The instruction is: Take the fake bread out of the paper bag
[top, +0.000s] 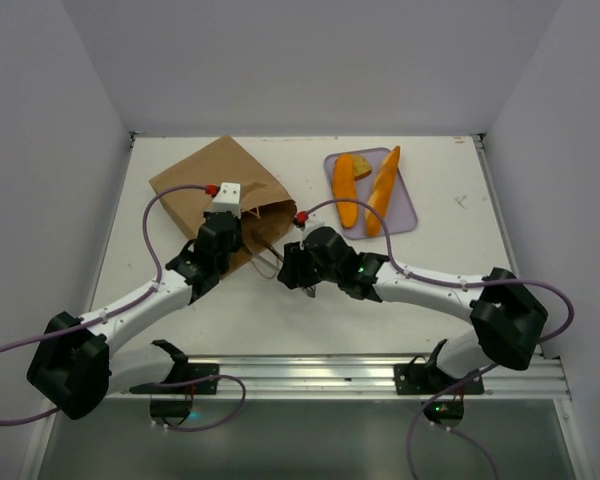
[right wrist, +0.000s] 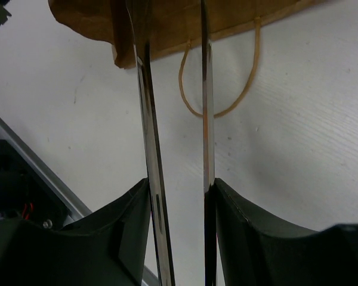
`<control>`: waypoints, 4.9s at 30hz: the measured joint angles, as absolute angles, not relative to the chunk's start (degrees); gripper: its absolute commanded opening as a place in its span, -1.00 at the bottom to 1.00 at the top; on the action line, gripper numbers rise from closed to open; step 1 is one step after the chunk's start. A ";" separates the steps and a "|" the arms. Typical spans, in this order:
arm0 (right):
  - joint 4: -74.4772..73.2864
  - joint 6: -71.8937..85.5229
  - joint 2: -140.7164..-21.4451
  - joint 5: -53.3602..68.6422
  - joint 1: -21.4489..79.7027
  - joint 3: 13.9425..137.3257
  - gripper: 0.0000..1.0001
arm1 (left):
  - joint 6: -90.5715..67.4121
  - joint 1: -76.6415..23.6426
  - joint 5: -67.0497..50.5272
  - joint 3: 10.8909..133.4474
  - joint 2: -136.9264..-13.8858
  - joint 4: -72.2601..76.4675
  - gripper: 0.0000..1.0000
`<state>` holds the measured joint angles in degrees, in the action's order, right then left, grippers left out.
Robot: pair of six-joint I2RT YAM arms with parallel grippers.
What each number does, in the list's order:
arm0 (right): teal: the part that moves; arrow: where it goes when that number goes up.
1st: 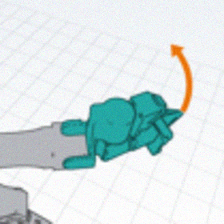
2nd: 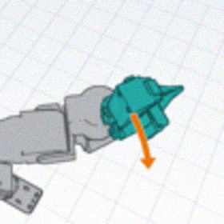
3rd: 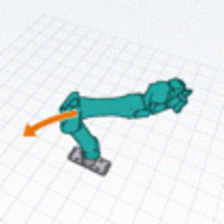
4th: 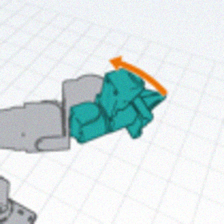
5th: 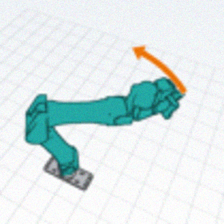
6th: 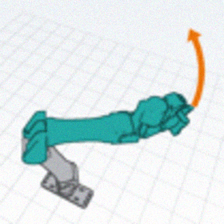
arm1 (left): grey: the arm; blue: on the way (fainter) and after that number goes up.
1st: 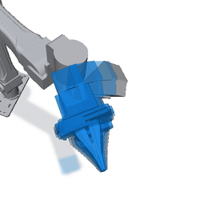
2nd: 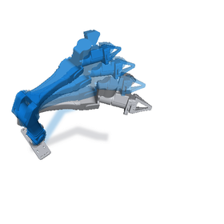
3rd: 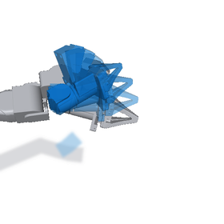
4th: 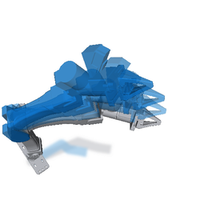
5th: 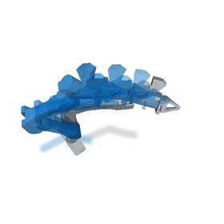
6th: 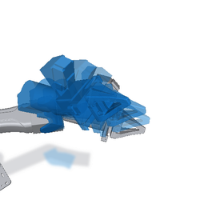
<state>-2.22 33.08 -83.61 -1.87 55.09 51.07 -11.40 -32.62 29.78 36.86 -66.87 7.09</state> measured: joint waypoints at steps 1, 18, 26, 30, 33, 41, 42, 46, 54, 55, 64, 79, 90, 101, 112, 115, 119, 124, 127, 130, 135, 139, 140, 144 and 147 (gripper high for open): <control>-1.43 33.50 -84.62 -1.76 55.09 51.53 -0.05 | -11.40 -32.62 29.78 36.86 -66.87 7.07 -1.00; 7.73 43.18 -97.17 2.70 54.74 56.49 0.00 | -11.40 -32.62 29.76 36.86 -66.24 7.18 -1.00; 11.16 47.11 -99.98 5.39 53.43 56.66 -0.01 | -11.40 -32.62 29.74 36.86 -66.19 7.18 -1.00; 12.93 48.82 -100.95 6.11 52.82 56.69 -0.01 | -11.40 -32.62 29.71 36.86 -66.19 7.18 -1.00; 14.72 50.11 -102.45 7.20 52.38 56.69 -0.01 | -11.40 -32.62 29.71 36.86 -66.19 7.18 -1.00; 17.12 52.38 -105.62 9.76 51.99 57.54 -0.03 | -11.38 -32.62 29.74 36.86 -66.19 7.18 -1.00; 17.61 52.73 -105.93 10.07 51.99 57.60 -0.03 | -11.38 -32.62 29.74 36.86 -66.19 7.18 -1.00; 18.92 54.00 -107.46 11.57 51.94 58.30 -0.22 | -11.38 -32.62 29.76 36.86 -66.19 7.18 -1.00; 19.81 55.51 -108.33 13.19 51.68 58.52 -0.63 | -11.38 -32.51 29.76 36.84 -66.17 7.18 -1.00; 19.86 55.57 -108.33 13.30 51.66 58.52 -0.68 | -11.38 -32.51 29.76 36.84 -66.17 7.18 -1.00; 19.73 55.57 -105.08 13.65 50.72 56.45 -0.95 | -11.38 -32.47 29.58 36.84 -66.04 7.20 -1.00; 16.53 54.30 -88.92 13.61 47.40 43.57 -1.00 | -11.38 -32.42 29.54 36.84 -66.04 7.20 -1.00; 3.55 49.19 -71.16 11.40 45.74 38.85 -1.00 | -11.38 -32.42 29.54 36.84 -66.04 7.20 -1.00; -2.61 45.10 -71.75 9.34 45.32 37.06 -0.95 | -11.38 -32.42 29.54 36.84 -66.04 7.20 -1.00; -2.33 44.05 -72.86 9.54 45.32 37.06 -0.61 | -11.38 -32.38 29.54 36.84 -66.04 7.20 -1.00; -2.35 44.01 -72.82 9.54 45.32 37.06 -0.54 | -11.38 -32.38 29.54 36.84 -66.04 7.20 -1.00; -2.39 44.01 -72.55 9.54 45.32 37.06 -0.47 | -11.38 -32.38 29.54 36.84 -66.04 7.20 -1.00; -2.59 44.01 -71.70 9.54 45.32 37.06 -0.33 | -11.38 -32.38 29.52 36.84 -66.04 7.20 -1.00; -2.61 44.01 -71.57 9.54 45.32 37.06 -0.28 | -11.38 -32.38 29.52 36.84 -66.04 7.20 -1.00; -2.61 44.03 -71.57 9.56 45.32 37.06 -0.25 | -11.38 -32.38 29.52 36.84 -66.04 7.20 -1.00; -2.63 44.03 -71.57 9.56 45.32 37.06 -0.13 | -11.38 -32.38 29.50 36.84 -66.04 7.20 -1.00; -2.63 43.90 -71.57 9.58 45.32 37.06 -0.10 | -11.38 -32.38 29.50 36.84 -66.04 7.20 -1.00; -2.63 43.90 -71.57 9.58 45.32 37.06 -0.10 | -11.38 -32.38 29.50 36.84 -66.04 7.20 -1.00; -2.63 43.90 -71.61 9.61 45.32 37.06 -0.10 | -11.38 -32.38 29.45 36.84 -66.04 7.20 -1.00; -2.63 43.88 -71.64 9.61 45.32 37.10 -0.09 | -11.38 -32.38 29.34 36.84 -66.04 7.20 -1.00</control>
